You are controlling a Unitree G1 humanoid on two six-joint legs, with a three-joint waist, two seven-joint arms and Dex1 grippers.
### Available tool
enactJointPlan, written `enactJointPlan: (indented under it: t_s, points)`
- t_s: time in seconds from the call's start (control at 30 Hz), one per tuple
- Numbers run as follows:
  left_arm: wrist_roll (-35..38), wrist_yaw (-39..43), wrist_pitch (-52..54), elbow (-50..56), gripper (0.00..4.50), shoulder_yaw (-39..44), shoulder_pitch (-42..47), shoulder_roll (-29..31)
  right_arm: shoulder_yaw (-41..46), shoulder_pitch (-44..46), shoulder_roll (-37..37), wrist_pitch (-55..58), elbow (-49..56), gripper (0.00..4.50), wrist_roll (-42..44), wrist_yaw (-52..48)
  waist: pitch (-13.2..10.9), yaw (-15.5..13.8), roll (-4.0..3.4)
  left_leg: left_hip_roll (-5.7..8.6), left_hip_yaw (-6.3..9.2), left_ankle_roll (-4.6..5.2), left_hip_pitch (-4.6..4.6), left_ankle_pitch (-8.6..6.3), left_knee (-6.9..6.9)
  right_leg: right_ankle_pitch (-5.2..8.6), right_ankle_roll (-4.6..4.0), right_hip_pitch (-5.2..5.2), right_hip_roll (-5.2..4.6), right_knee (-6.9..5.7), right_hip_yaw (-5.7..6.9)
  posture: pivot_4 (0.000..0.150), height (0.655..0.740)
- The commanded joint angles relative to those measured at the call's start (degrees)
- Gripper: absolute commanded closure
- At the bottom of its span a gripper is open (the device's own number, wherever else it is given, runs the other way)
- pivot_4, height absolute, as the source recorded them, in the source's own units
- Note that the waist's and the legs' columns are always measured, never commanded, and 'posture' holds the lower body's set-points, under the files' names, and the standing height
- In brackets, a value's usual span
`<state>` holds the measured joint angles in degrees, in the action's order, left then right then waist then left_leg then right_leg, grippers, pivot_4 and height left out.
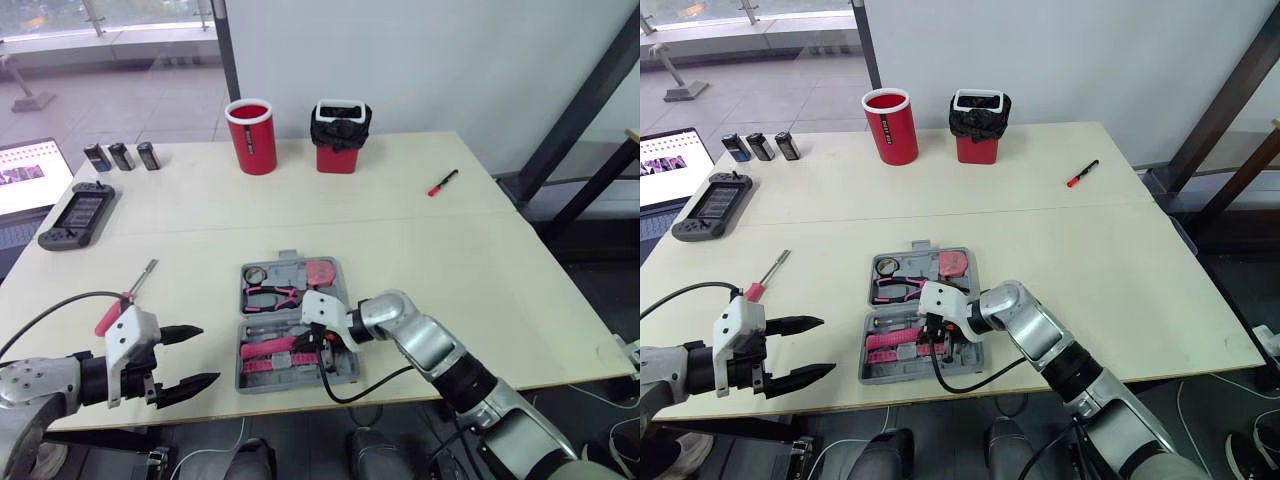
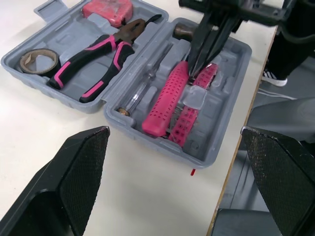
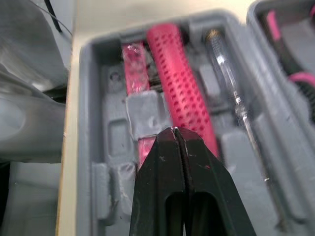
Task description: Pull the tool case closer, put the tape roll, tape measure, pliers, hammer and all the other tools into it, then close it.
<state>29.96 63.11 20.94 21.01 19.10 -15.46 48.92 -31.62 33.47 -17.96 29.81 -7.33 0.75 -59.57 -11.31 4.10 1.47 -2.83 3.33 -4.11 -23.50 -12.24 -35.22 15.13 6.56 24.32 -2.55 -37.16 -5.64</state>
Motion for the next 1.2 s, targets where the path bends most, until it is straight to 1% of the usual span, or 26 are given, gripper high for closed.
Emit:
enactJointPlan:
  t_s: [0.03, 0.13, 0.27, 0.4, 0.57, 0.8, 1.03, 1.2]
  points:
    - [0.14, -0.48, -0.29, 1.46, 0.0, 0.98, -0.12, 0.25, 2.08, 0.35, 2.12, -0.4, -0.73, 4.46, 1.21, 1.63, 0.0, 0.02, 0.0, 0.0, 0.0, 0.0, 0.0, 0.0, 0.0, 0.0, 0.0, 0.0, 0.0, 0.0, 0.0, 0.15, 0.74]
    - [0.08, -0.6, -0.49, 1.51, 0.0, 0.94, -0.48, 0.11, 2.94, 0.44, 2.72, 0.12, -0.32, 4.46, 2.03, 1.53, 0.0, 0.05, 0.0, 0.0, 0.0, 0.0, 0.0, 0.0, 0.0, 0.0, 0.0, 0.0, 0.01, -0.02, 0.0, 0.15, 0.74]
    - [0.14, -0.65, -0.7, 1.38, 0.0, 0.88, -0.53, 0.15, 3.84, 0.39, 2.49, 1.35, 3.14, 4.46, 4.14, -0.14, 0.0, -0.02, 0.0, 0.0, 0.01, 0.0, 0.0, 0.0, -0.01, 0.0, 0.0, 0.0, 0.0, -0.01, 0.0, 0.15, 0.74]
    - [-0.05, -0.45, -1.1, 0.79, 0.0, 0.53, -0.21, 0.15, 4.7, 1.33, 2.5, 1.64, 3.41, 4.46, 4.82, -0.22, 0.0, -0.04, 0.0, 0.0, 0.01, 0.0, 0.0, 0.0, 0.0, 0.0, 0.01, 0.0, 0.0, -0.01, 0.0, 0.15, 0.74]
    - [-0.67, -0.12, -2.09, -0.08, 0.0, 0.1, -0.27, -0.18, 3.54, 2.09, 2.41, -0.66, -1.18, 4.46, 2.79, 0.28, 0.0, -0.03, 0.0, 0.0, 0.0, 0.0, 0.0, 0.0, 0.0, 0.0, 0.01, 0.0, 0.0, 0.0, 0.0, 0.15, 0.74]
    - [-1.34, 0.01, -3.47, -0.89, 0.0, 0.21, -0.78, -0.68, -1.62, 1.18, 1.41, -5.61, -8.19, 4.46, -2.82, -0.69, 0.01, 0.14, 0.01, 0.0, -0.01, 0.0, 0.05, 0.0, 0.01, 0.0, 0.0, -0.02, 0.01, -0.01, 0.0, 0.15, 0.74]
    - [-2.09, 0.06, -4.36, -1.14, 0.0, -0.1, -1.61, -0.95, -3.18, 0.68, 2.28, -2.0, -12.45, 4.46, -4.66, -0.36, 0.23, 0.16, 0.07, -0.01, 0.0, 0.0, 0.23, 0.0, 0.01, 0.0, -0.01, -0.23, 0.01, -0.01, 0.0, 0.15, 0.74]
    - [-2.31, -0.02, -4.58, -1.51, 0.0, -0.78, -1.25, -1.02, -3.71, 0.68, 2.88, -1.82, -14.9, 4.46, -5.15, -1.08, 0.47, 0.31, 0.13, -0.03, 0.0, 0.0, 0.39, 0.0, 0.04, 0.01, -0.02, -0.35, 0.02, 0.01, -0.01, 0.15, 0.74]
